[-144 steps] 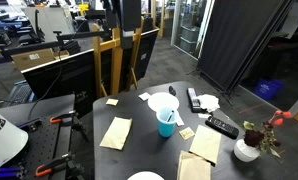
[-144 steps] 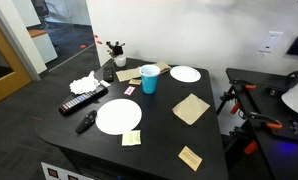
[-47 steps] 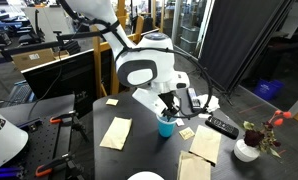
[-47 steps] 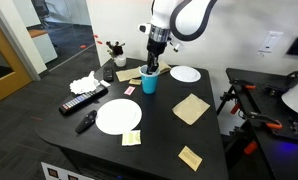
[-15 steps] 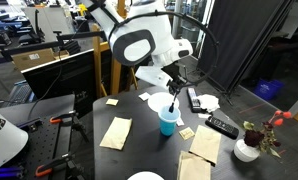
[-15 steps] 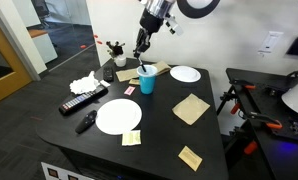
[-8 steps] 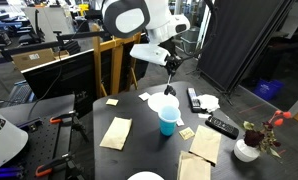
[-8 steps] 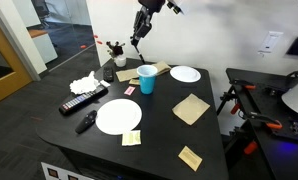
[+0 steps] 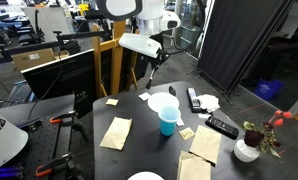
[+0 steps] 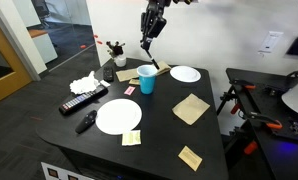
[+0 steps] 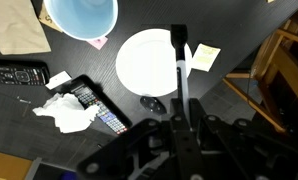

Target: Remove the marker from the blue cup

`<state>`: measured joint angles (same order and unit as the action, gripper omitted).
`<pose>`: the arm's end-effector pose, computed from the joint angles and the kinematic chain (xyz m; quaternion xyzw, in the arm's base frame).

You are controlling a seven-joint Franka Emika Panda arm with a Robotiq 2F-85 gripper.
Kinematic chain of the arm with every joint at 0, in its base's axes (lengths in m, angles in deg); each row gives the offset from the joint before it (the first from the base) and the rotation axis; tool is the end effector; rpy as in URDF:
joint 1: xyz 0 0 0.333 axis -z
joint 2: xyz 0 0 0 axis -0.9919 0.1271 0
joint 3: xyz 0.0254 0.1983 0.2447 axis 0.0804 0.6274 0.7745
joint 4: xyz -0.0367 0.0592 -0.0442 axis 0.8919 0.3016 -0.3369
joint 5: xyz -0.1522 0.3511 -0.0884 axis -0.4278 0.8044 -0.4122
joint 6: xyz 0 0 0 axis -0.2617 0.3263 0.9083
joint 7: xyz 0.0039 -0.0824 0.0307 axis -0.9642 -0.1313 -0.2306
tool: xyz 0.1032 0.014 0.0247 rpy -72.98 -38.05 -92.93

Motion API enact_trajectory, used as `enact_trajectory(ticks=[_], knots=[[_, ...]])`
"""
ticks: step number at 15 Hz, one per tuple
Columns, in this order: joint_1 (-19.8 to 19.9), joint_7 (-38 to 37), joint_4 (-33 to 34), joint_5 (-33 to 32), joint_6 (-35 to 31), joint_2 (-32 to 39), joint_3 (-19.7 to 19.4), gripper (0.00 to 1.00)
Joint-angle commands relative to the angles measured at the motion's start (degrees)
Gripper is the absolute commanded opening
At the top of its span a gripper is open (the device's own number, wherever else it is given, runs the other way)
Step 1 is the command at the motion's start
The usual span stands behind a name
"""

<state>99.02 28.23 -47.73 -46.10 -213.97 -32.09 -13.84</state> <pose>0.5535 0.0131 0.3316 -0.9450 -0.2899 -0.1355 0.0682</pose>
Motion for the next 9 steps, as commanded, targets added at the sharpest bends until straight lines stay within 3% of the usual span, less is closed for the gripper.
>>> enact_trajectory(ticks=[1,5,9], knots=[[-6.9,-3.0,-2.9,-1.2,3.4,-4.2,-6.5,0.03],[-12.6,-10.8,-5.9,-5.9,2.4,-4.8,-9.7,0.03],[-16.3,-16.4,-8.6,-7.4,1.8,-4.2,-9.6,0.03]])
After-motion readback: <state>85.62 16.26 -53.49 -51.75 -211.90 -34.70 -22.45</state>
